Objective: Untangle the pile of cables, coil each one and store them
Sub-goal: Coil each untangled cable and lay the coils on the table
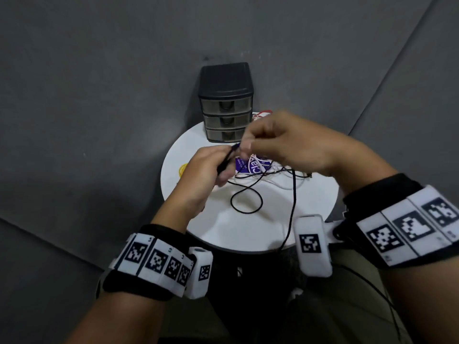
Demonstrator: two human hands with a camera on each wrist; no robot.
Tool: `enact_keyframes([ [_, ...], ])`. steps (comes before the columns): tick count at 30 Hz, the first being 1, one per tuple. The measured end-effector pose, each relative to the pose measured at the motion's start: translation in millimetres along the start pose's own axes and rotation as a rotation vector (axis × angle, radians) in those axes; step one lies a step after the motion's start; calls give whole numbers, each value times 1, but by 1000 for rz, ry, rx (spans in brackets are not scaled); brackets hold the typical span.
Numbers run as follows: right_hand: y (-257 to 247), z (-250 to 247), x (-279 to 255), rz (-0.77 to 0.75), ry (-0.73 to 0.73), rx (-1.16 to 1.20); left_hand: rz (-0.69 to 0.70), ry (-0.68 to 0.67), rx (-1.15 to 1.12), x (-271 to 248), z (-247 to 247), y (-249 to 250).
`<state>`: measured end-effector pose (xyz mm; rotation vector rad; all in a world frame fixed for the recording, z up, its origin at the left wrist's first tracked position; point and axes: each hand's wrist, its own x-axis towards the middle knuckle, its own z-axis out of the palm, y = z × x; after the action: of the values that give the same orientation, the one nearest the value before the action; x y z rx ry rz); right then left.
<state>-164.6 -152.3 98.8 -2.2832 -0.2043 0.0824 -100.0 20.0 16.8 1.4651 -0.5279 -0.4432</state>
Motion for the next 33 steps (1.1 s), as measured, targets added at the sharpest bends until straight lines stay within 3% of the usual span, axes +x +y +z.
enact_keyframes([
  [3, 8, -5, 7, -2, 238, 118, -88, -64, -150, -3, 3, 7],
  [7, 30, 7, 15, 50, 382, 253, -7, -91, -303, -4, 10, 19],
  [11, 41, 35, 17, 152, 238, 279, 72, 18, -358, 4, 4, 26],
  [15, 24, 42, 17, 166, 11, 79, 8, 87, -355, 9, 10, 32],
  [21, -5, 15, 10, 128, -167, -4, -1, 122, 143, 18, 2, 16],
  [24, -15, -5, 5, 51, -47, 57, 2, 72, 169, 14, 0, 19],
  [29, -10, -21, 8, -10, 296, 162, -31, -125, -136, -2, 5, 37],
  [33, 5, -2, 13, 3, 328, 274, 80, -212, -272, -5, 5, 50],
])
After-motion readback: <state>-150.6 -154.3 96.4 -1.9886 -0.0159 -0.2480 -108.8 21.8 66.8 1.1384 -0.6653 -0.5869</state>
